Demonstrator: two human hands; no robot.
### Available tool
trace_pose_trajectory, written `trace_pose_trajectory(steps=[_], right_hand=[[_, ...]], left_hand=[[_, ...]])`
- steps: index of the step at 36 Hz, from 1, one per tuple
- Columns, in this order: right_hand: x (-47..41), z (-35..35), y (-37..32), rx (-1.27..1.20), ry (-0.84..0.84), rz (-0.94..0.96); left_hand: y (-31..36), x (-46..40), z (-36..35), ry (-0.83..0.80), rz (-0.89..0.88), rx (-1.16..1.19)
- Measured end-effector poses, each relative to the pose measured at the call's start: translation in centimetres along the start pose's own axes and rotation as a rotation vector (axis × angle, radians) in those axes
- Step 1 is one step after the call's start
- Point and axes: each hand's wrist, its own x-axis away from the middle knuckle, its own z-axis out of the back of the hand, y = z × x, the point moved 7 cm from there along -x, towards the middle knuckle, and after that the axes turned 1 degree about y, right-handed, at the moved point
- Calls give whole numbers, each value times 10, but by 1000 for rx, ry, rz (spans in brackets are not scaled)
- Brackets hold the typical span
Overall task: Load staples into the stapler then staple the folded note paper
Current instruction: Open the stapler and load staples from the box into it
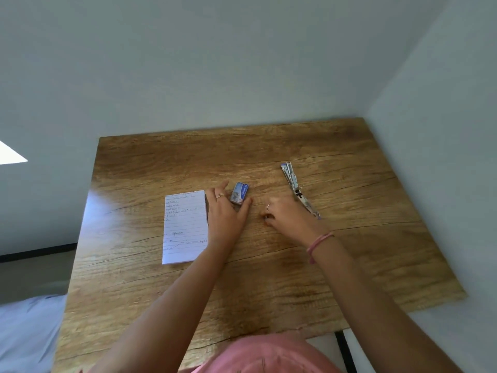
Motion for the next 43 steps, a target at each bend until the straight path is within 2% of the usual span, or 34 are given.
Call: trace_pose_trajectory(steps=[6,10,15,20,25,29,34,37,40,43], right_hand=[[6,-1,-1,-20,43,-30],[13,5,-1,-117,98,-60],[32,26,8,-416,268,-152],[57,44,34,-740,453,-231],[71,47,79,-1034,573,-382],[73,42,111,-1262,646,-447],[64,30,133,-1549,589,-458],[56,21,139,-1684,505,-440],[48,13,146,-1713,463,-453],[36,6,150,-1689,447,-472]], left_hand=[[1,1,3,-3,26,81],[0,0,5,0,31,98],[0,-5,5,-7,74,131],[19,-8,1,2,4,132],[43,-8,-21,-120,-9,205],[56,-2,-54,-306,120,285],[70,-2,-82,-385,232,206],[75,-4,-88,-340,287,209],[72,-8,-89,-255,380,274],[68,-11,-95,-253,461,310]])
